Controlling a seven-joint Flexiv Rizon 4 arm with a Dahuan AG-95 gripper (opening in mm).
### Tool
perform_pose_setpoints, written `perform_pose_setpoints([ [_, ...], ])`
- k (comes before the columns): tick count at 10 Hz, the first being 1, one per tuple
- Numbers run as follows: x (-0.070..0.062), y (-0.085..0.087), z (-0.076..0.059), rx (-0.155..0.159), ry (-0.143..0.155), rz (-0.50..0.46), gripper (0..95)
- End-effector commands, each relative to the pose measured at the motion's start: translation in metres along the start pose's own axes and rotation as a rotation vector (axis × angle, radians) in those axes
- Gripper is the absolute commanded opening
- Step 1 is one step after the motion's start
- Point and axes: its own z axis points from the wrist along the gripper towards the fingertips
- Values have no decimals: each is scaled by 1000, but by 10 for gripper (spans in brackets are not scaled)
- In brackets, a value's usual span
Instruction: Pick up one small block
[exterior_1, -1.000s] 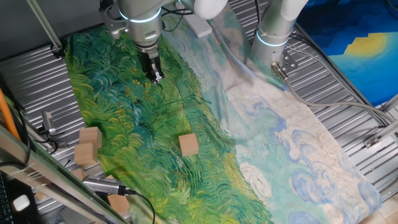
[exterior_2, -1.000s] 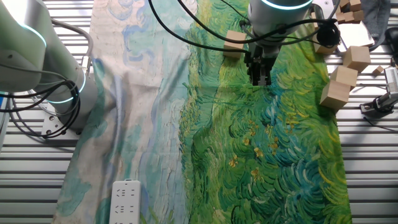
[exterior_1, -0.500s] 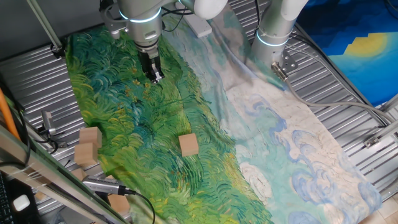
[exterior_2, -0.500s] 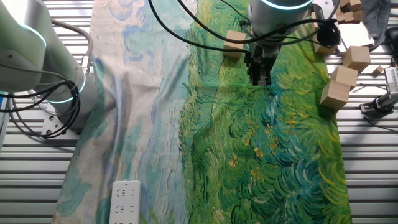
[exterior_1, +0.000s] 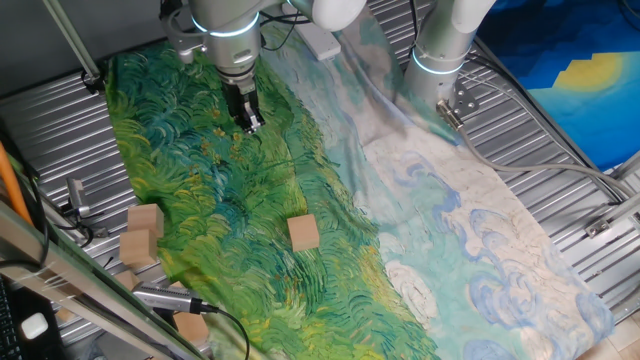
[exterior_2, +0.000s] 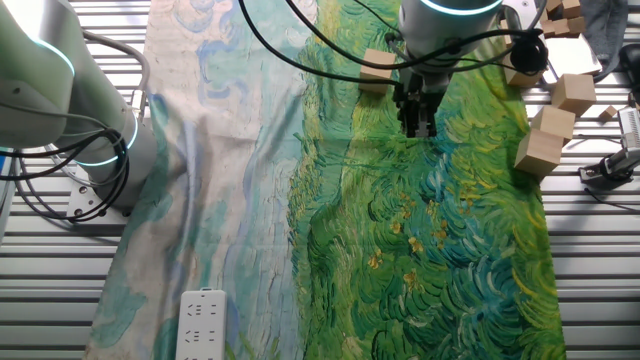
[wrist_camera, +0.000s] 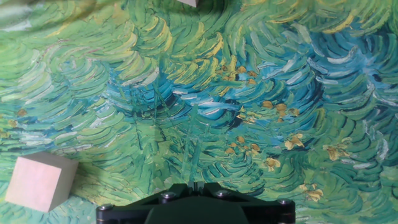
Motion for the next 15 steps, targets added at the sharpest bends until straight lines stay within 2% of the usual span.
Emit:
perform_pose_setpoints([
  [1,2,0,0,2,0,-106,0],
  [2,2,0,0,3,1,-127,0],
  [3,3,0,1,-2,7,-89,0],
  [4,1,3,9,-20,3,-61,0],
  [5,-1,6,17,-24,1,-39,0],
  [6,-2,8,36,-26,-4,-20,0],
  [8,-2,12,54,-35,-8,10,0],
  [11,-4,18,67,-31,-6,6,0],
  [13,-4,24,82,-4,-3,-19,0],
  [14,-1,28,94,12,7,-59,0],
  [15,0,29,98,8,20,-92,0],
])
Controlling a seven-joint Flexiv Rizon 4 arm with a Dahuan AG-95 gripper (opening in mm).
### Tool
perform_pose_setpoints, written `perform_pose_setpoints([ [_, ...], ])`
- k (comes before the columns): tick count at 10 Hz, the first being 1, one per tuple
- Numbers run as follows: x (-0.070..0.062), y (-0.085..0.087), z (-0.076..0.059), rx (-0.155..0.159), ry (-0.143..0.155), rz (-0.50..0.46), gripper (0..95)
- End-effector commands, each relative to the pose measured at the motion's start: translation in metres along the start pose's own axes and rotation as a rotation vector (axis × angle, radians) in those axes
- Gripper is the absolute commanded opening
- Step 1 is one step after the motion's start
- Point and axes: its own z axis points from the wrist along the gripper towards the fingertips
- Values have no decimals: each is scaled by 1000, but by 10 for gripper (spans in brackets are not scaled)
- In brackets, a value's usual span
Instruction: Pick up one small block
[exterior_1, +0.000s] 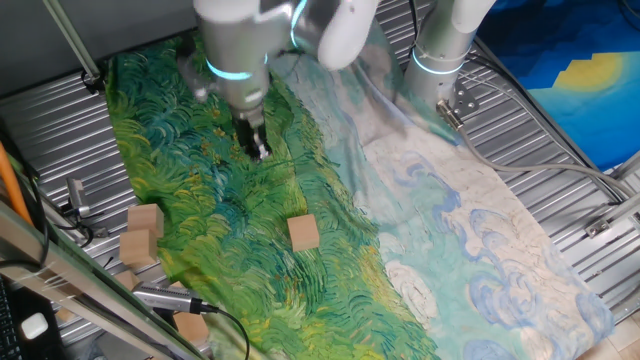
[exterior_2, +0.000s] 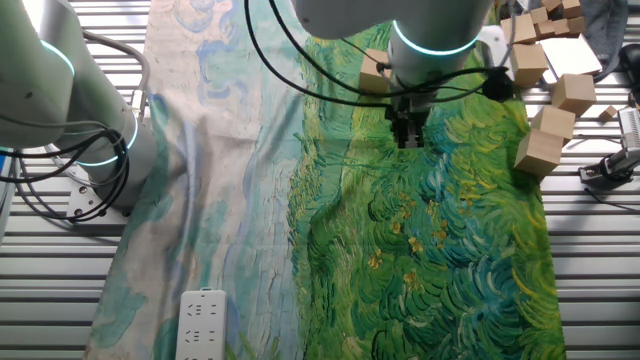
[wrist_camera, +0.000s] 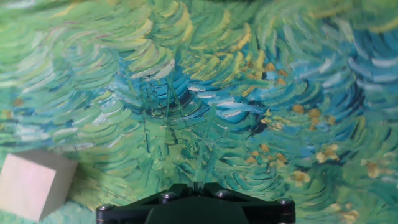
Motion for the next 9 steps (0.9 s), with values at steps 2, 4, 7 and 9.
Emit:
perform_pose_setpoints([
  [2,8,-1,3,17,63,-165,0],
  [4,8,-1,3,28,66,-278,0],
  [7,9,-2,1,27,63,-290,0],
  [9,9,-2,1,34,61,-245,0],
])
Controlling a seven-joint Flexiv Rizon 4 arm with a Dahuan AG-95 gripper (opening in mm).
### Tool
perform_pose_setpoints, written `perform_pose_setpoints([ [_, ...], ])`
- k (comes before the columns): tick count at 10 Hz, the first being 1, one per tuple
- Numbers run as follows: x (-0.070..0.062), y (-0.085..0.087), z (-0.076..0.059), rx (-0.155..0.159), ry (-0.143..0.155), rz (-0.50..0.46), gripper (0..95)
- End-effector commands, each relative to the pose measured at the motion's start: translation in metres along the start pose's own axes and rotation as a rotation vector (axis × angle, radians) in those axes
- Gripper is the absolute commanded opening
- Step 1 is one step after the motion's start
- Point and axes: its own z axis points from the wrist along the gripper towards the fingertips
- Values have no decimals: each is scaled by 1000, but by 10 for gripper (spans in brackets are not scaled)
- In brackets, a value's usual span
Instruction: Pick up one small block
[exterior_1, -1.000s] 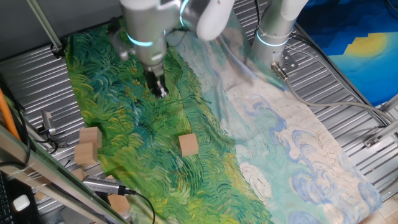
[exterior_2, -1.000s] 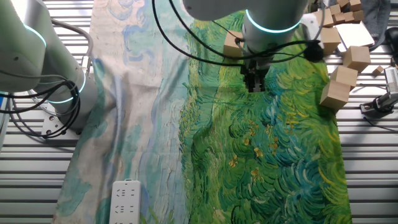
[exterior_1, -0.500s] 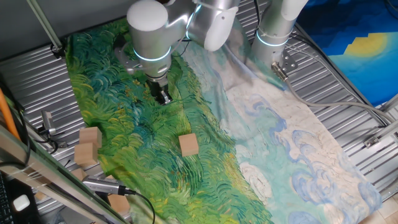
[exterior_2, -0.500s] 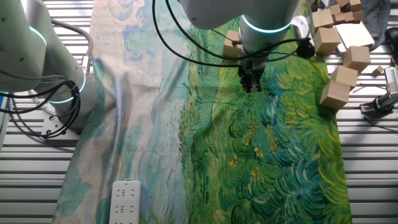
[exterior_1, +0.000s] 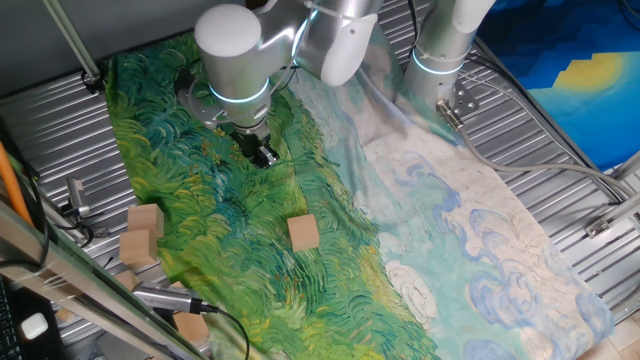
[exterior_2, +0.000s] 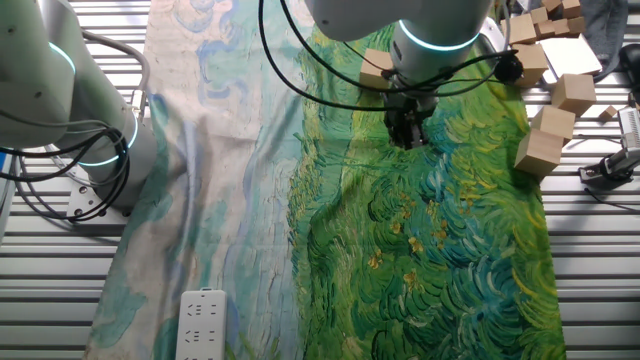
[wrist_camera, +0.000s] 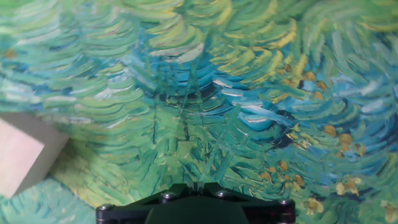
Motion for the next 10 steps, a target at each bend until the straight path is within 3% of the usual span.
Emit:
perform_pose_setpoints([
  [1,0,0,-1,5,-1,66,0],
  [5,0,-1,-3,10,0,120,0],
  [10,0,-1,-3,-6,-7,-44,0],
])
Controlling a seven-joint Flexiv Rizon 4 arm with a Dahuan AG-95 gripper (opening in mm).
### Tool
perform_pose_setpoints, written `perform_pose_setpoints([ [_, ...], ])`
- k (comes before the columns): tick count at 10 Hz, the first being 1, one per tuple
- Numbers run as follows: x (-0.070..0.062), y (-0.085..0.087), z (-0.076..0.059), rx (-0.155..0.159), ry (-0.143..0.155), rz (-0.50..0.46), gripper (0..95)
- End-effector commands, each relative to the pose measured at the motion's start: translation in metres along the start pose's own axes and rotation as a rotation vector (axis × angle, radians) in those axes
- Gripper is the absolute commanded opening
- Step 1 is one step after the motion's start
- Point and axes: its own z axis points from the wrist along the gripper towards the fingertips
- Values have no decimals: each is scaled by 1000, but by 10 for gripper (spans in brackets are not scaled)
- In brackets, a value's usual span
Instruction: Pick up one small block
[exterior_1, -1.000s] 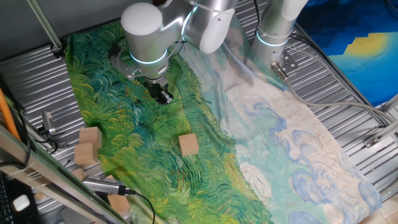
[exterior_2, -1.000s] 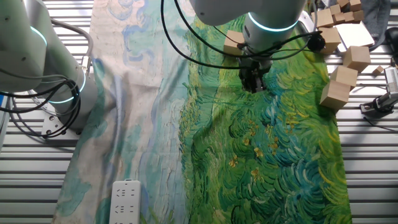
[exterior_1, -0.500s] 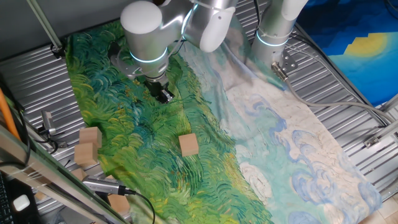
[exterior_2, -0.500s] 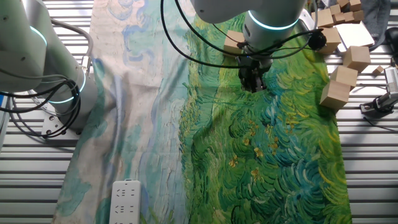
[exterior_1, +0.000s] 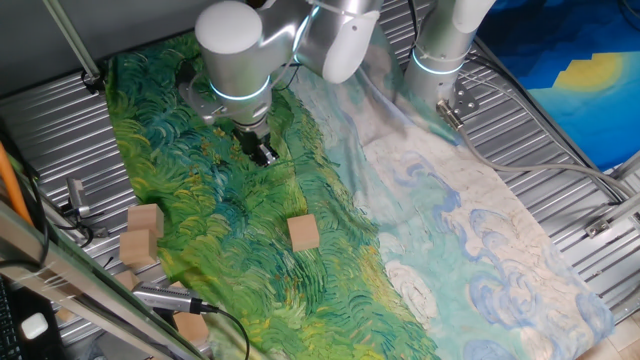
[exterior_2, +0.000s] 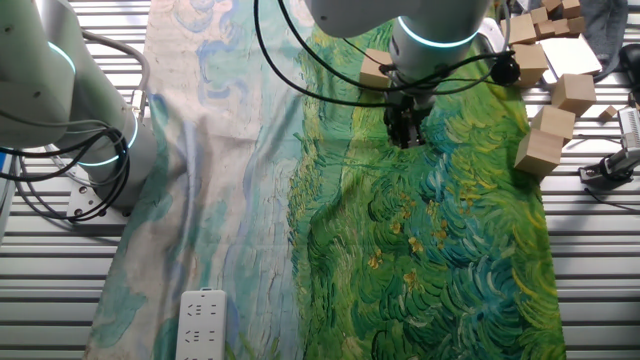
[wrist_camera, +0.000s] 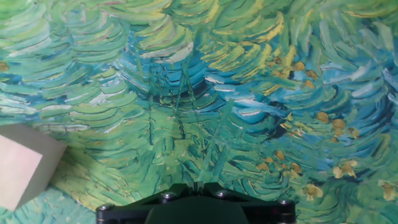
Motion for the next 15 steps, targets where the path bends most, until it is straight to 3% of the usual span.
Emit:
perform_pose_setpoints([
  [1,0,0,0,-15,-4,-172,0],
  [7,0,0,0,-27,-2,-144,0],
  [9,1,6,5,-55,-27,-121,0],
  [10,1,22,11,-90,-50,-91,0],
  [12,-4,59,13,-83,-45,-7,0],
  [15,-21,119,-1,-63,-17,89,0],
])
